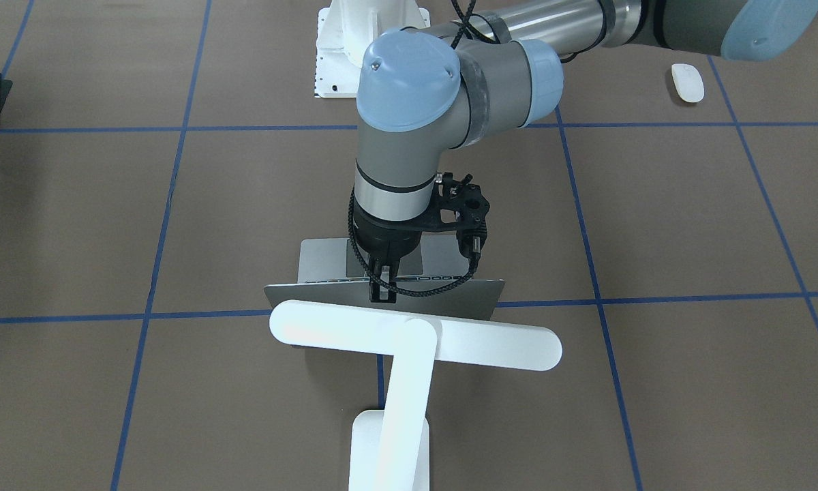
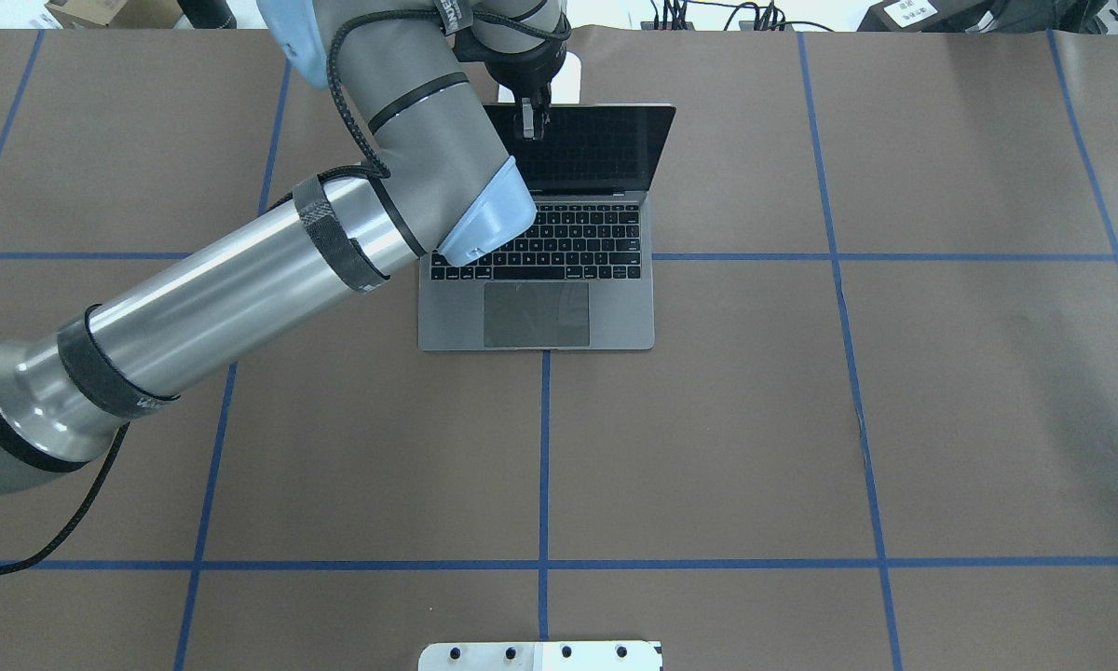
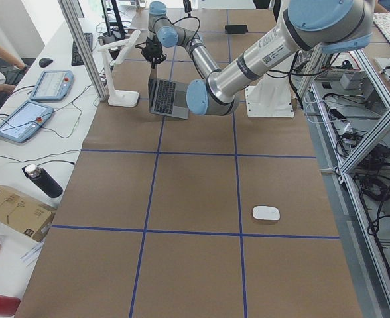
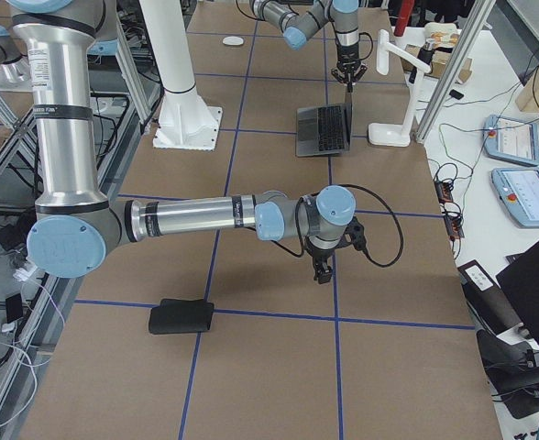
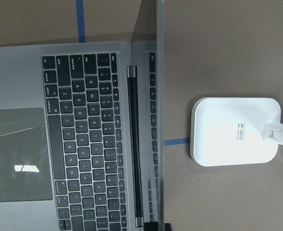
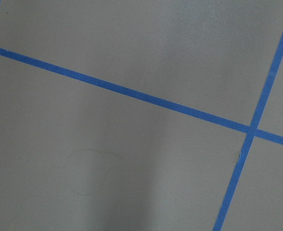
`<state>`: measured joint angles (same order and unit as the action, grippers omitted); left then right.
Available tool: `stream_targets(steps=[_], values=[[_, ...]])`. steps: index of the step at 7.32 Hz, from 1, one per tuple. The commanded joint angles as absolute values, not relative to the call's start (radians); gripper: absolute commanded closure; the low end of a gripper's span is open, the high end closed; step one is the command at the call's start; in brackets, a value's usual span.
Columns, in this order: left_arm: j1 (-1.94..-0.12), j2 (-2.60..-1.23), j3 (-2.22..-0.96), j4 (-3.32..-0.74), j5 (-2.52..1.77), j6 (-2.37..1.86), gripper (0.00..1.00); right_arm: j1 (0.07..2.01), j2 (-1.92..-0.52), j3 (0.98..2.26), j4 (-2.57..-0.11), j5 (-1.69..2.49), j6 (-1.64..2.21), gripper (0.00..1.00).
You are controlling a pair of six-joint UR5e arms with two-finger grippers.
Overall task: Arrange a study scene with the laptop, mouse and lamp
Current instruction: 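Lower the silver laptop with the left gripper in front of the lamp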
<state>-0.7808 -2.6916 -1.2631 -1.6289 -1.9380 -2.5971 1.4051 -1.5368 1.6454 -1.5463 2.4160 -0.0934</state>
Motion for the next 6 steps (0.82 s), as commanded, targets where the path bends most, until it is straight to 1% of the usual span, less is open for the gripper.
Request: stream_targets(steps=[1, 3, 4, 5, 6], values=[[-0.782, -2.692, -1.246, -1.646, -1.931, -2.603, 1.00, 1.405, -1.537, 1.644, -1.546, 2.416, -0.094, 0.00], [-0.793, -2.692, -1.243, -1.647, -1.931, -2.605, 1.00, 1.405, -1.537, 1.644, -1.546, 2.416, -0.094, 0.00], [-0.793, -2.692, -1.243, -1.649, -1.931, -2.603, 0.65, 1.405, -1.537, 1.644, -1.546, 2.416, -0.094, 0.00], [-0.793, -2.692, -1.243, -1.648, -1.933, -2.603, 0.52, 1.405, -1.537, 1.644, -1.546, 2.415, -0.094, 0.00], [-0.793, -2.688, -1.243, -1.647, -1.933, -2.600, 0.36, 1.405, -1.537, 1.643, -1.546, 2.416, -0.094, 0.00]])
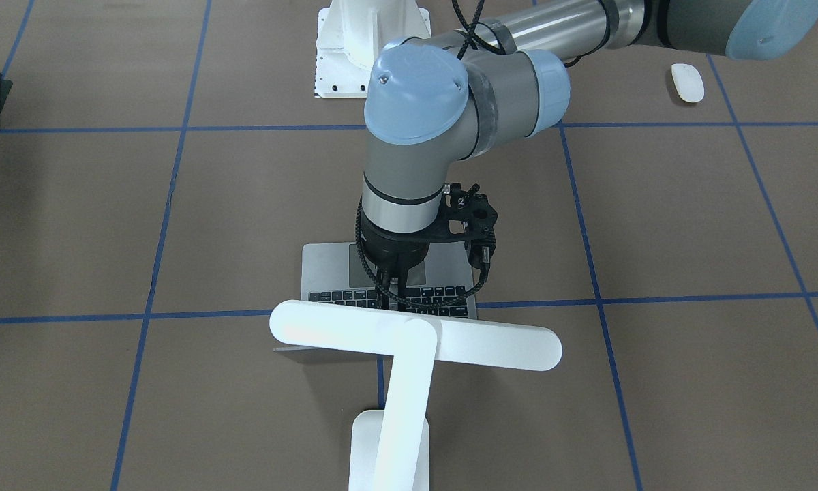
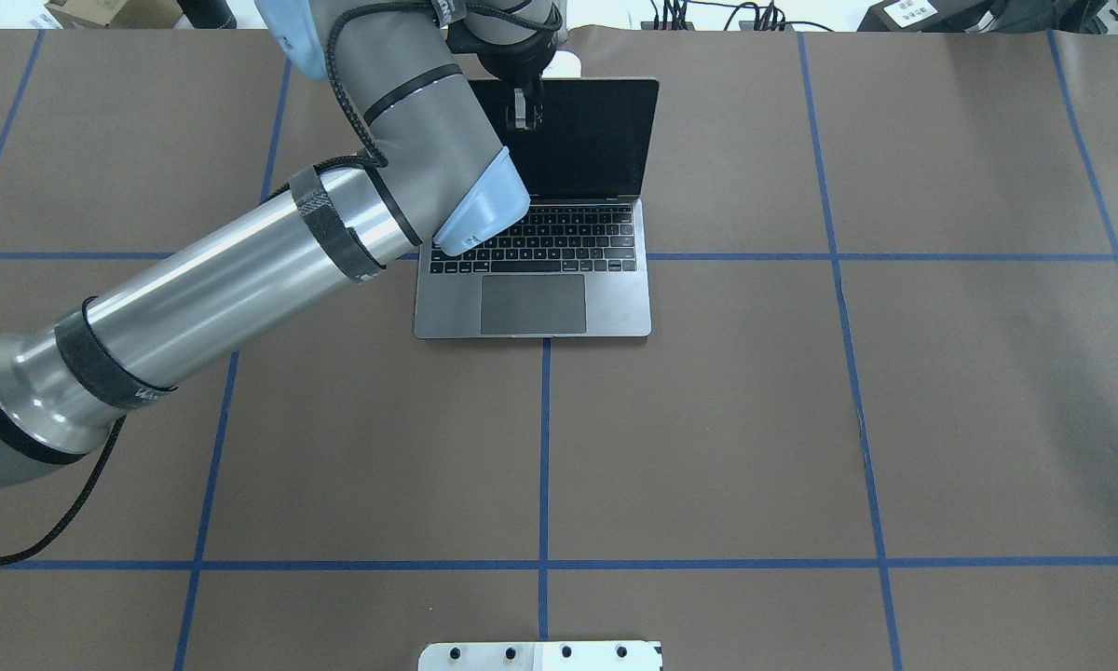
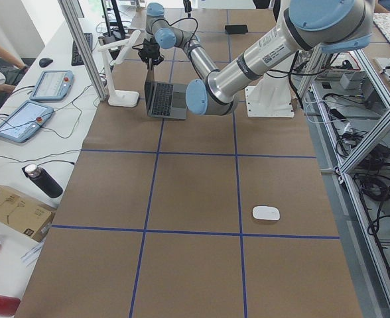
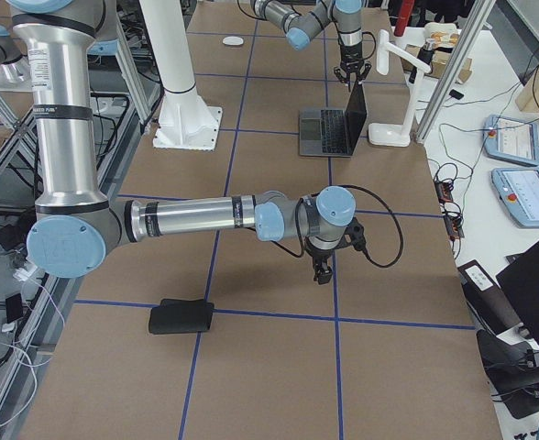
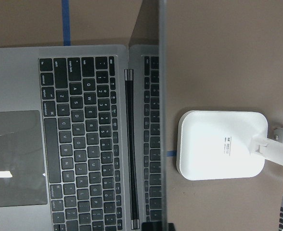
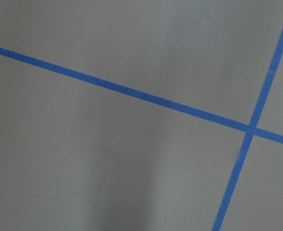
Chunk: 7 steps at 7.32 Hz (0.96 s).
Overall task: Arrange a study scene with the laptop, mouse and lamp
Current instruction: 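Lower the silver laptop with the left gripper in front of the lamp, then open the left gripper and withdraw it away from the laptop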
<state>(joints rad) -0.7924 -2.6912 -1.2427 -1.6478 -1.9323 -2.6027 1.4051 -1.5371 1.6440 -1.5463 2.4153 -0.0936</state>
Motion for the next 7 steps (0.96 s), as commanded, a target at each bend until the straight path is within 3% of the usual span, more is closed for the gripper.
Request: stream_targets(steps=[1, 3, 6, 7], values=[[-0.801, -2.688, -1.246, -1.647, -1.934, -2.589, 0.27, 1.405, -1.537, 1.640, -1.546, 2.415, -0.094, 0.00], [-0.805, -2.639, -1.316, -1.635, -1.957, -2.586, 0.27, 1.405, -1.536, 1.634, -1.531, 2.414, -0.094, 0.00], [-0.816, -2.287, -1.781, -1.629, -2.051, -2.324, 0.25, 1.405, -1.522, 1.637, -1.529, 2.414, -0.094, 0.00], [-0.816, -2.181, -1.874, -1.626, -2.051, -2.166, 0.08, 1.405, -1.514, 1.641, -1.531, 2.413, -0.094, 0.00]])
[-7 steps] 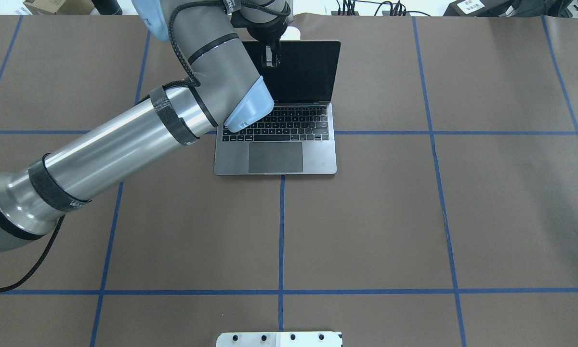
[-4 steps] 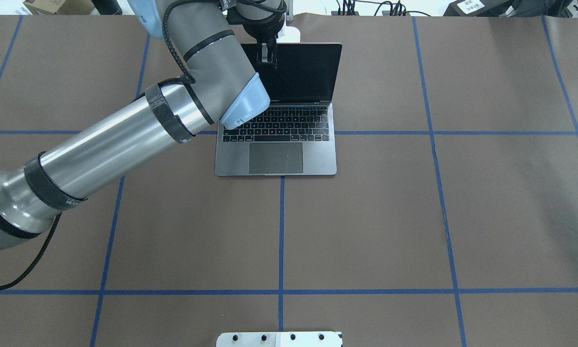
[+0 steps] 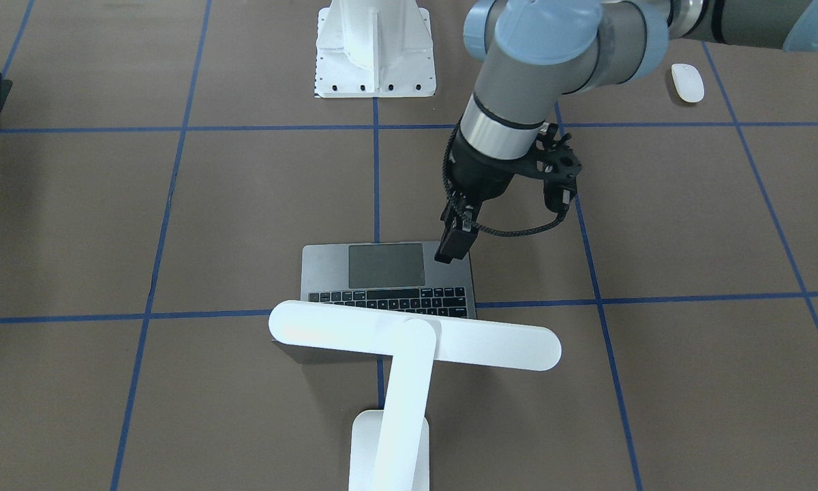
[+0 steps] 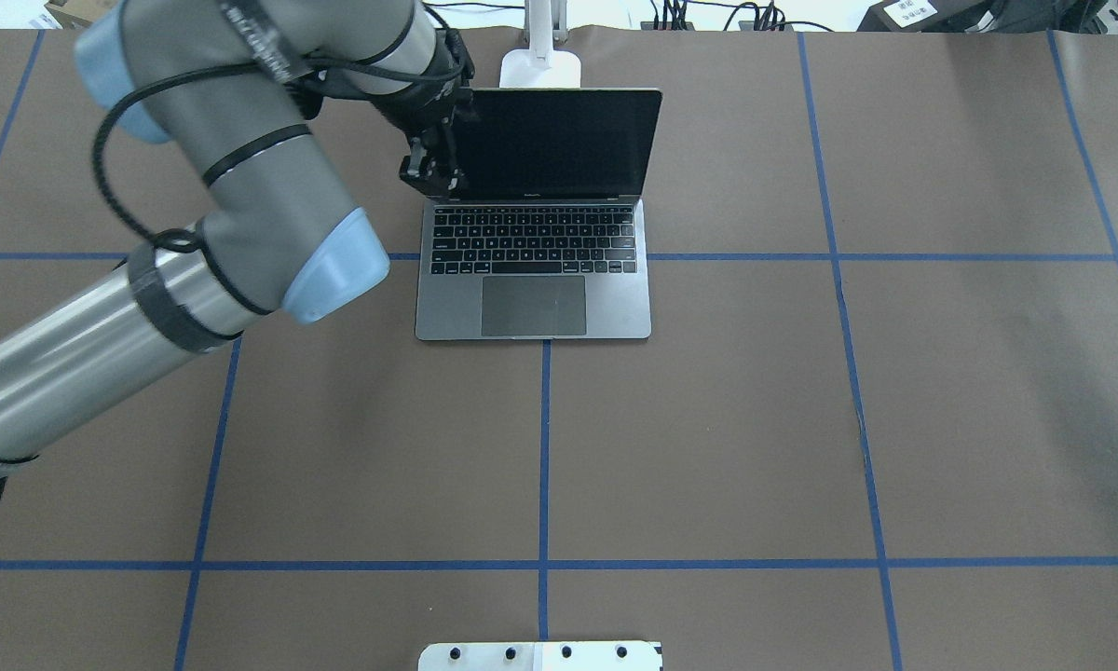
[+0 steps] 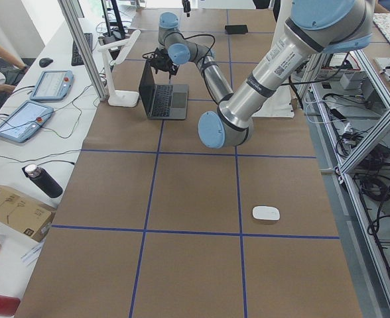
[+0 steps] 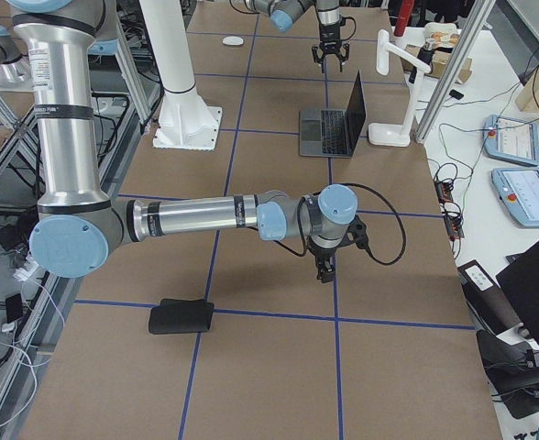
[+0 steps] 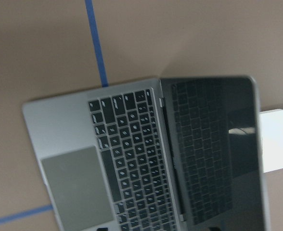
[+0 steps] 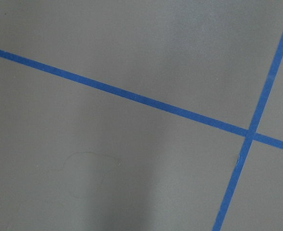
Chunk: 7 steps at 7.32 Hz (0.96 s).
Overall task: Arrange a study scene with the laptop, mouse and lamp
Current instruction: 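Open the left gripper and withdraw it away from the laptop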
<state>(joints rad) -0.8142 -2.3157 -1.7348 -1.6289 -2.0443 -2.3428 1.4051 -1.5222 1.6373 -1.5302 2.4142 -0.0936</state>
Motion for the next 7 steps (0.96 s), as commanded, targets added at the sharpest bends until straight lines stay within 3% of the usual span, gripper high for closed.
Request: stream_targets(steps=[1, 3, 7], values=[[-0.828, -2.114, -1.928, -1.611, -2.051, -2.028, 0.01, 1.401, -1.508, 1.641, -1.529, 2.413, -0.094, 0.00], [-0.830, -1.903, -2.053, -1.621, -2.051, -1.649, 0.01, 1.385, -1.505, 1.650, -1.528, 2.408, -0.094, 0.00], [-0.992, -1.628, -2.155, -1.629, -2.182, -1.083, 0.00, 1.351, -1.508, 1.654, -1.499, 2.401, -0.009, 0.01]])
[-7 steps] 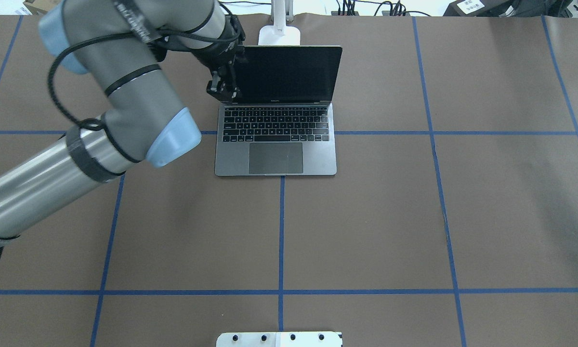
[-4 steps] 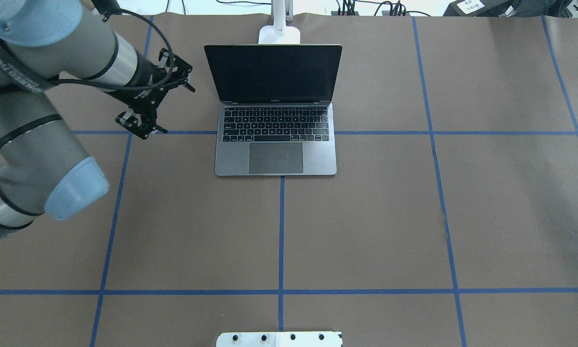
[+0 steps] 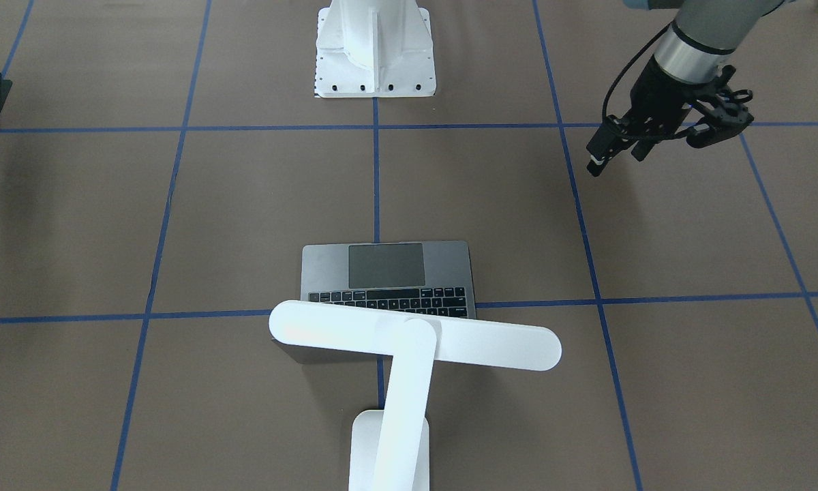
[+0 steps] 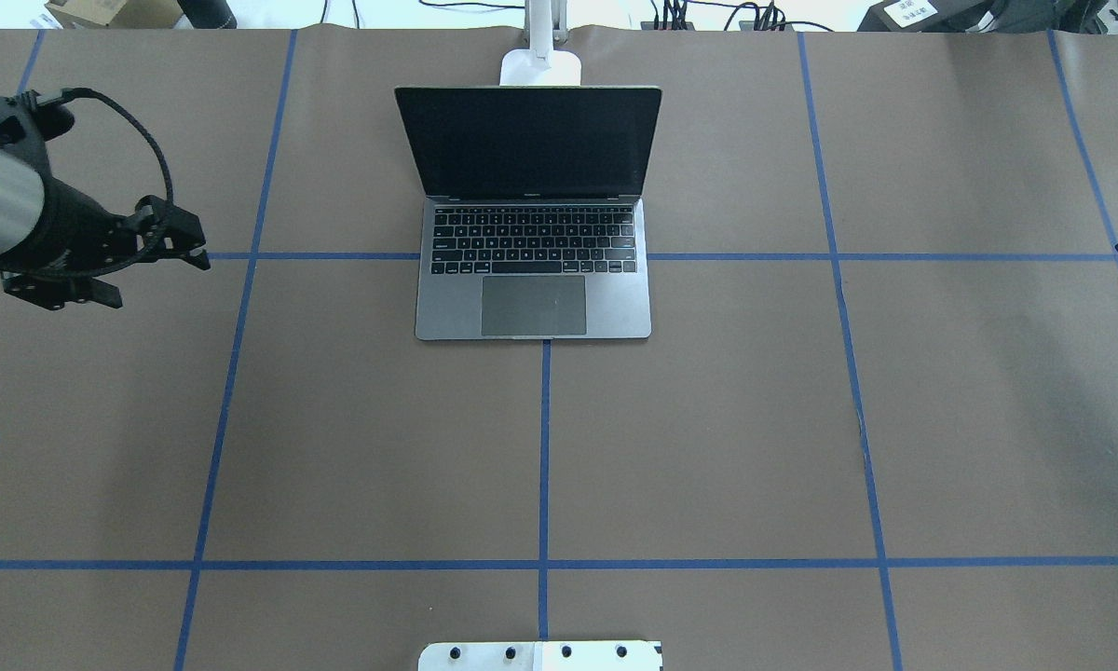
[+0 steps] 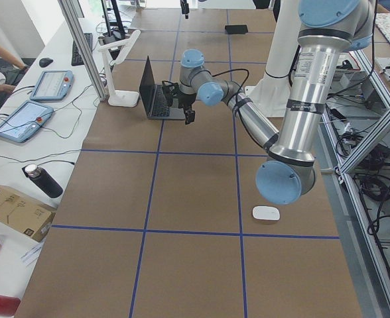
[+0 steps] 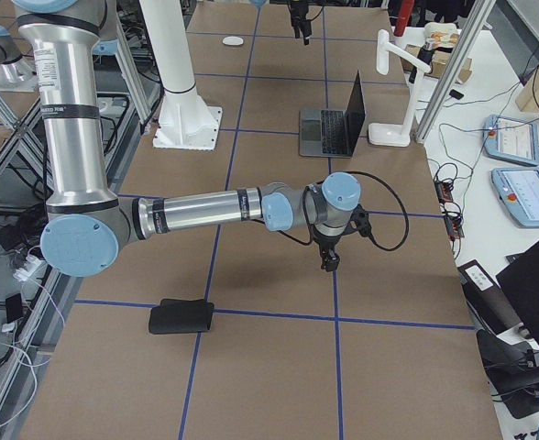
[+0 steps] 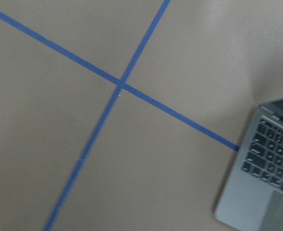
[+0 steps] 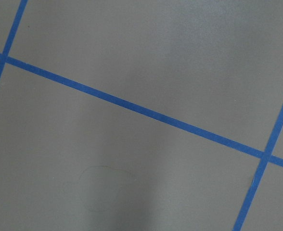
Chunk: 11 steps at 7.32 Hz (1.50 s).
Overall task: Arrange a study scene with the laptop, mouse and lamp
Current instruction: 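Open the left gripper and withdraw it away from the laptop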
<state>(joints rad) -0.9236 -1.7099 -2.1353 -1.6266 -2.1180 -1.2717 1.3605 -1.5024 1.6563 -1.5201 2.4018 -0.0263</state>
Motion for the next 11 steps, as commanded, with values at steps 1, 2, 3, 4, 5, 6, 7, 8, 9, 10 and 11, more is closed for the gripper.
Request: stream_targets(steps=[1, 2, 3, 4, 5, 6, 7, 8, 9, 10, 11], values=[[-1.037, -1.611, -2.155, -1.629, -2.230, -1.021, 0.01, 1.351, -1.531, 1.651, -1.461, 2.408, -0.020, 0.01], [-1.040, -1.609, -2.163, -1.629, -2.246, -1.016, 0.00, 1.353, -1.602, 1.651, -1.387, 2.420, -0.084, 0.01], [-1.040, -1.609, -2.164, -1.629, -2.246, -1.023, 0.00, 1.354, -1.662, 1.651, -1.362, 2.474, -0.165, 0.01], [-1.040, -1.609, -2.167, -1.629, -2.244, -1.025, 0.00, 1.356, -1.708, 1.654, -1.367, 2.576, -0.223, 0.01], [-1.040, -1.609, -2.168, -1.628, -2.240, -1.025, 0.00, 1.345, -1.745, 1.654, -1.367, 2.624, -0.253, 0.02], [-1.042, -1.612, -2.171, -1.629, -2.237, -1.026, 0.00, 1.309, -1.752, 1.651, -1.367, 2.617, -0.283, 0.03], [-1.042, -1.615, -2.177, -1.628, -2.237, -1.028, 0.00, 1.299, -1.750, 1.644, -1.365, 2.561, -0.320, 0.03], [-1.042, -1.618, -2.178, -1.628, -2.237, -1.032, 0.00, 1.314, -1.749, 1.646, -1.367, 2.465, -0.369, 0.03], [-1.042, -1.621, -2.178, -1.628, -2.237, -1.037, 0.00, 1.310, -1.749, 1.637, -1.379, 2.429, -0.437, 0.03], [-1.042, -1.624, -2.175, -1.628, -2.235, -1.037, 0.00, 1.292, -1.749, 1.637, -1.409, 2.409, -0.512, 0.04], [-1.042, -1.624, -2.175, -1.628, -2.235, -1.037, 0.00, 1.298, -1.741, 1.638, -1.508, 2.408, -0.628, 0.04]])
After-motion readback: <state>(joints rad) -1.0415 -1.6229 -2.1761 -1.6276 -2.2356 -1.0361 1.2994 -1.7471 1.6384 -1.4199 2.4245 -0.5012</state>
